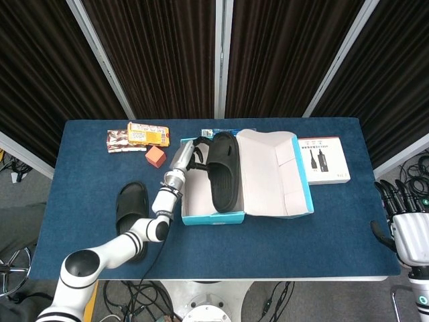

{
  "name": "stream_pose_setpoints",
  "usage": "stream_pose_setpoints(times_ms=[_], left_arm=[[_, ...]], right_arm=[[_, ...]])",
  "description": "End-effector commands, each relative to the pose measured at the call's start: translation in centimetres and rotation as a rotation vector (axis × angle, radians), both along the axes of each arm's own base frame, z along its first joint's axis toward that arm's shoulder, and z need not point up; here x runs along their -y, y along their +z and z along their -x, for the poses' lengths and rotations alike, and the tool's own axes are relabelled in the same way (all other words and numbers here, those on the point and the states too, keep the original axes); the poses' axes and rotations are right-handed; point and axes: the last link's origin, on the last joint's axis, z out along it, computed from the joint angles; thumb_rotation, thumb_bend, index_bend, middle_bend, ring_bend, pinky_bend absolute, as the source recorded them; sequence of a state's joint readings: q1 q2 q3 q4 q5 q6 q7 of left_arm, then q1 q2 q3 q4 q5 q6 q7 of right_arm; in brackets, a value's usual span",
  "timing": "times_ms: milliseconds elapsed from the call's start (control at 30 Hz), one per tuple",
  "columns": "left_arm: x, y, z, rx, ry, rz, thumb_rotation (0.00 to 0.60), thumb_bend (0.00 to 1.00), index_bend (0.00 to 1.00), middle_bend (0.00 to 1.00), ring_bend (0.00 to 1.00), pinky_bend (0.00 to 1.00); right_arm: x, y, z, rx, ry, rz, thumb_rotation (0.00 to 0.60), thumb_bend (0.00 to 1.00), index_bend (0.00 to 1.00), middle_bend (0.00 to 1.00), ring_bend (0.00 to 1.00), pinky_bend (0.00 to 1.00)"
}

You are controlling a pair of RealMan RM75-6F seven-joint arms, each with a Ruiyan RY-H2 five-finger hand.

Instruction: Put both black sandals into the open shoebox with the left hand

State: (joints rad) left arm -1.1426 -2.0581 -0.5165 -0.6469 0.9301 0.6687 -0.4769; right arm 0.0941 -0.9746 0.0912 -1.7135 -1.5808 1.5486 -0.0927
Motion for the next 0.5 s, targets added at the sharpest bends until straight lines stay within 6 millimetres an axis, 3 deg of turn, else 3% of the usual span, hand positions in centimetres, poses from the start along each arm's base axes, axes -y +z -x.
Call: stream_pose_setpoints(times_ms=[33, 300, 500], left_arm=[[0.1, -0.7, 0.0, -0.024, -0.009, 0.006, 0.6, 0.09, 0.49, 0.6, 0.61, 0.86], [0.7, -2.0, 0.9, -0.138, -0.046, -0.011, 0.6, 0.09, 0.44, 0.54, 0.54, 0.8], [1.0, -2.5, 1.1, -0.201, -0.068, -0.022, 0.6, 0.09, 0.32, 0.42, 0.42, 0.7]], right_arm=[[0.0, 0.0, -0.1, -0.002, 0.0, -0.001, 0.6, 0.23, 0.08, 0.1, 0.04, 0.19], [0.1, -0.1, -0.1, -0.006, -0.003, -0.002, 0.6, 0.23, 0.08, 0.1, 0.04, 0.19], [0.2, -0.1, -0.3, -0.008, 0.003, -0.004, 0.6, 0.23, 0.08, 0.1, 0.04, 0.19]])
